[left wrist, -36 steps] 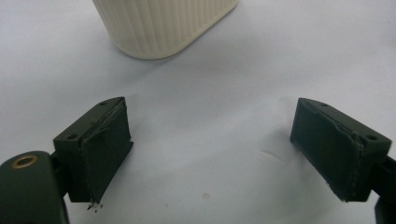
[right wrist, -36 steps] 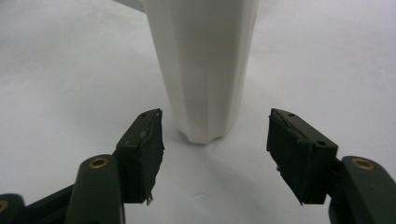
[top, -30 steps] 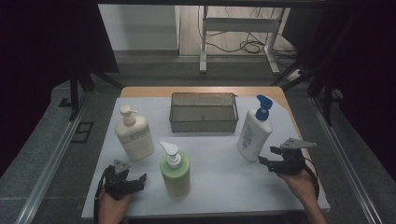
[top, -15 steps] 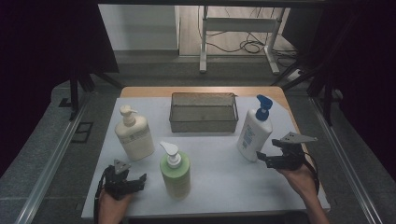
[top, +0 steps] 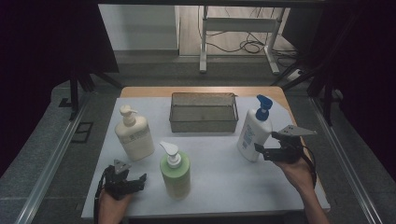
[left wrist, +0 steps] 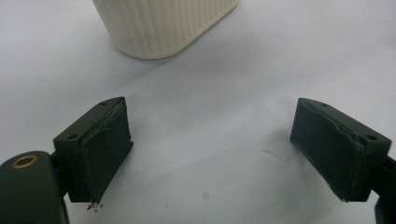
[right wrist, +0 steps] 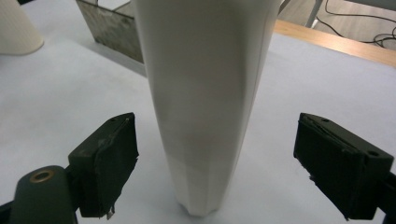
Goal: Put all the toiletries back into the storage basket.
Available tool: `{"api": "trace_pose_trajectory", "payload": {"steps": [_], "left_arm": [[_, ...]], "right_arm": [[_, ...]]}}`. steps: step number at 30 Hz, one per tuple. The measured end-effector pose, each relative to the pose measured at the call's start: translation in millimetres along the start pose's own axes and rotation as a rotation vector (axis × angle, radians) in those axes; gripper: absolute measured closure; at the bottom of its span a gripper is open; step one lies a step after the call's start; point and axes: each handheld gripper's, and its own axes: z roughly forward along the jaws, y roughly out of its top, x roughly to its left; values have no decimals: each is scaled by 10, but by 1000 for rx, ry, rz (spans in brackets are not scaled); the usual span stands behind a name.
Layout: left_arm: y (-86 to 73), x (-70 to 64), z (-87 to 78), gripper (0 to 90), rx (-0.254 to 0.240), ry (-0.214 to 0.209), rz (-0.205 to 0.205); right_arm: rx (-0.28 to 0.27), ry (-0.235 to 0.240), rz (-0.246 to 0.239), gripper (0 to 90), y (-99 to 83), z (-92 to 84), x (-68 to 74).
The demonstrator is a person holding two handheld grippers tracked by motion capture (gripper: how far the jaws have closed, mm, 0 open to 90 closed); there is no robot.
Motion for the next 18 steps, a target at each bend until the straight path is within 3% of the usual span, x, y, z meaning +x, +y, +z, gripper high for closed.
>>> {"api": "trace_pose_trajectory", "payload": {"steps": [18], "left_arm": [[0, 1, 0, 119, 1, 0, 0]], "right_arm": [[-19, -40, -1, 139, 200, 170, 76]]}}
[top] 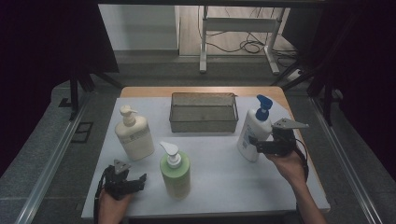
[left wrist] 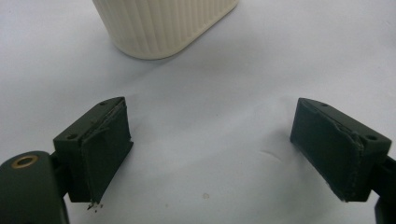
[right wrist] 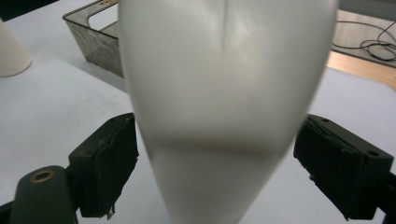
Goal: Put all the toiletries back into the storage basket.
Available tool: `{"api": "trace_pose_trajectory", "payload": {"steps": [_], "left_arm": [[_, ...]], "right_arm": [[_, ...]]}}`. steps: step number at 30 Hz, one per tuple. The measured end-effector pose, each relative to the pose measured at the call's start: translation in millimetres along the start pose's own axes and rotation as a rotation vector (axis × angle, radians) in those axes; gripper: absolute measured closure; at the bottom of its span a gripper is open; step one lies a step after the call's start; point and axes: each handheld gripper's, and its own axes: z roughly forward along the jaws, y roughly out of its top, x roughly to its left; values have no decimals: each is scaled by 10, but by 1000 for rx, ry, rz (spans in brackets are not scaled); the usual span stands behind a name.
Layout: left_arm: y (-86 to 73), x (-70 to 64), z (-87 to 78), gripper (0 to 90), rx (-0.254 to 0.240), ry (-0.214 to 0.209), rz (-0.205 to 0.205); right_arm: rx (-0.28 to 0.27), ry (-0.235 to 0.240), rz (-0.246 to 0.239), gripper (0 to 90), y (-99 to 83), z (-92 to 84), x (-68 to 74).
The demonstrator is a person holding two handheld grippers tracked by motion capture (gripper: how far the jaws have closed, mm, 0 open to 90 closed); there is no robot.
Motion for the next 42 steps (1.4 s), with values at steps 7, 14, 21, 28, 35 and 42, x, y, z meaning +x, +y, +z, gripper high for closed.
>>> {"api": "trace_pose_trajectory", "payload": {"steps": [7, 14, 21, 28, 35, 42], "left_arm": [[0, 0, 0, 119, 0, 0, 0], [0, 0, 0, 119, 0, 0, 0], [0, 0, 0, 119, 0, 0, 0], [0, 1, 0, 119, 1, 0, 0], [0, 0, 0, 119, 0, 0, 0], [1, 1, 0, 119, 1, -1, 0]], "right_arm": [[6, -23, -5, 142, 30, 98, 16], [7, -29, 4, 157, 32, 163, 12], [0, -36, 5, 201, 54, 199, 24], [-10, -41, 5, 265, 57, 207, 29], [-2, -36, -13, 355, 71, 199, 66], [6, -47, -2, 366, 80, 190, 79]]}}
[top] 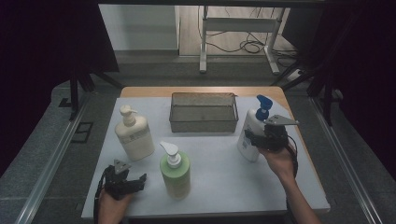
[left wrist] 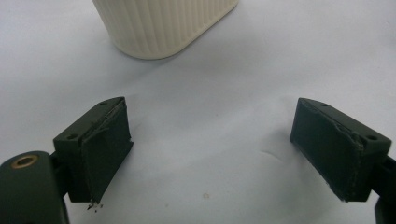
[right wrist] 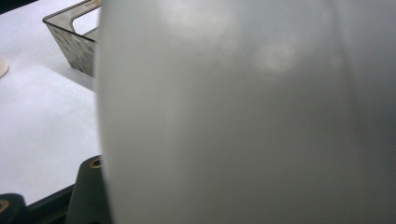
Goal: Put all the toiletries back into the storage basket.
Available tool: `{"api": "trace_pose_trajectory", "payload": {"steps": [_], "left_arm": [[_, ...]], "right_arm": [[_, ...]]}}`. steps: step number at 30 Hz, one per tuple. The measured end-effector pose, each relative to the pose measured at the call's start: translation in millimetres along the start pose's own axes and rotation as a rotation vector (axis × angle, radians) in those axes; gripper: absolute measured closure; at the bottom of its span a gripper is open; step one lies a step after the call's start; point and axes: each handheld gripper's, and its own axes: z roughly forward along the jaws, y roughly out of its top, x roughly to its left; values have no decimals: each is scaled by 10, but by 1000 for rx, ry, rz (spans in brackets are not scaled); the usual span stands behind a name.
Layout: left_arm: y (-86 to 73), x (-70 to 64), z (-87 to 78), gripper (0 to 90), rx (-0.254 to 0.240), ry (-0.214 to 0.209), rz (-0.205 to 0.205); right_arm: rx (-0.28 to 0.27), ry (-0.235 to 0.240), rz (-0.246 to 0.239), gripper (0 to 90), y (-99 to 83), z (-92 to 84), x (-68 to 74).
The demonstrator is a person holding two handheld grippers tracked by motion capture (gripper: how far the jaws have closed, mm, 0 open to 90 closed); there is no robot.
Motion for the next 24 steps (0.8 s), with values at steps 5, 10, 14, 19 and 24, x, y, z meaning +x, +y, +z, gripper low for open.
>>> {"api": "trace_pose_trajectory", "payload": {"steps": [5, 10, 14, 19, 24], "left_arm": [[0, 0, 0, 119, 0, 0, 0], [0, 0, 0, 119, 0, 0, 0], [0, 0, 0, 119, 0, 0, 0], [0, 0, 0, 119, 0, 0, 0], [0, 0, 0, 119, 0, 0, 0]], "right_arm": [[-3, -8, -6, 372, -4, -11, 16], [0, 1, -13, 374, 6, -24, 39], [-9, 15, -10, 374, 32, -54, 47], [-19, 29, -19, 375, 98, -109, 67], [-26, 55, -19, 375, 165, -143, 100]]}}
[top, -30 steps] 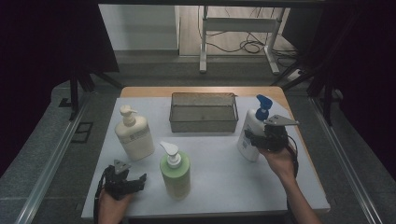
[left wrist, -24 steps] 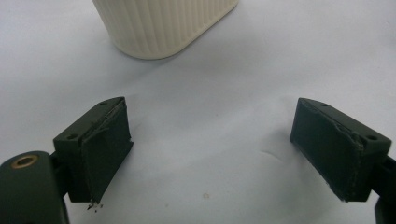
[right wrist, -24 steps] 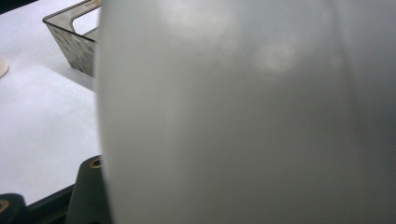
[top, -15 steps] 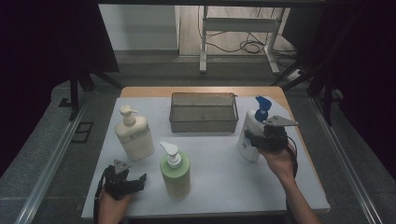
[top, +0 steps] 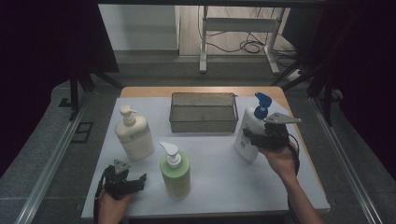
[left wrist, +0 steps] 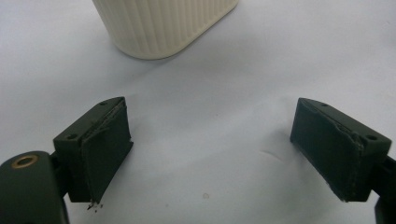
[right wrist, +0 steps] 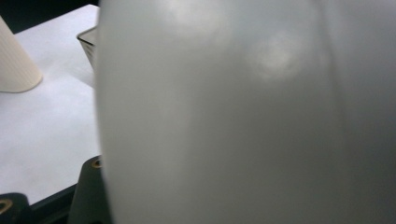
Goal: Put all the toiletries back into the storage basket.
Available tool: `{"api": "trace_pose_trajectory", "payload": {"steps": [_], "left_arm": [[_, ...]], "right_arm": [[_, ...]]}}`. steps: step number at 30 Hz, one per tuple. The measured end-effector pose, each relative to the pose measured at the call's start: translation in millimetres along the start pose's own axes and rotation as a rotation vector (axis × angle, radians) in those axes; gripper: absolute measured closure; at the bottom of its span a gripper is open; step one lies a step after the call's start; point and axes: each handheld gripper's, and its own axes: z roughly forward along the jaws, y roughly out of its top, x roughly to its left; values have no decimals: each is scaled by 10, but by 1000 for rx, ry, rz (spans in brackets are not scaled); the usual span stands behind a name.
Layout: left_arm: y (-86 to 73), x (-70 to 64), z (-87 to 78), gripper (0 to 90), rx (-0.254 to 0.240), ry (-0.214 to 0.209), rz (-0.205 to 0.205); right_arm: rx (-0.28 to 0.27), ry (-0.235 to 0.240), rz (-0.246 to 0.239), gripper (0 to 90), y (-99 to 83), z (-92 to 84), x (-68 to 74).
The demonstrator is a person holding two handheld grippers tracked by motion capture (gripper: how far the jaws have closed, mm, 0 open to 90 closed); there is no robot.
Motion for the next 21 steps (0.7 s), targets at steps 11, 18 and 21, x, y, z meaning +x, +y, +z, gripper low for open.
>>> {"api": "trace_pose_trajectory", "payload": {"steps": [11, 18, 21], "left_arm": [[0, 2, 0, 119, 0, 1, 3], [0, 2, 1, 119, 0, -1, 2], [0, 0, 0, 119, 0, -1, 0]], "right_arm": [[-13, 52, -2, 376, 111, -12, 78], [-16, 73, -13, 375, 205, -6, 126], [-17, 78, -23, 376, 251, -2, 153]]}}
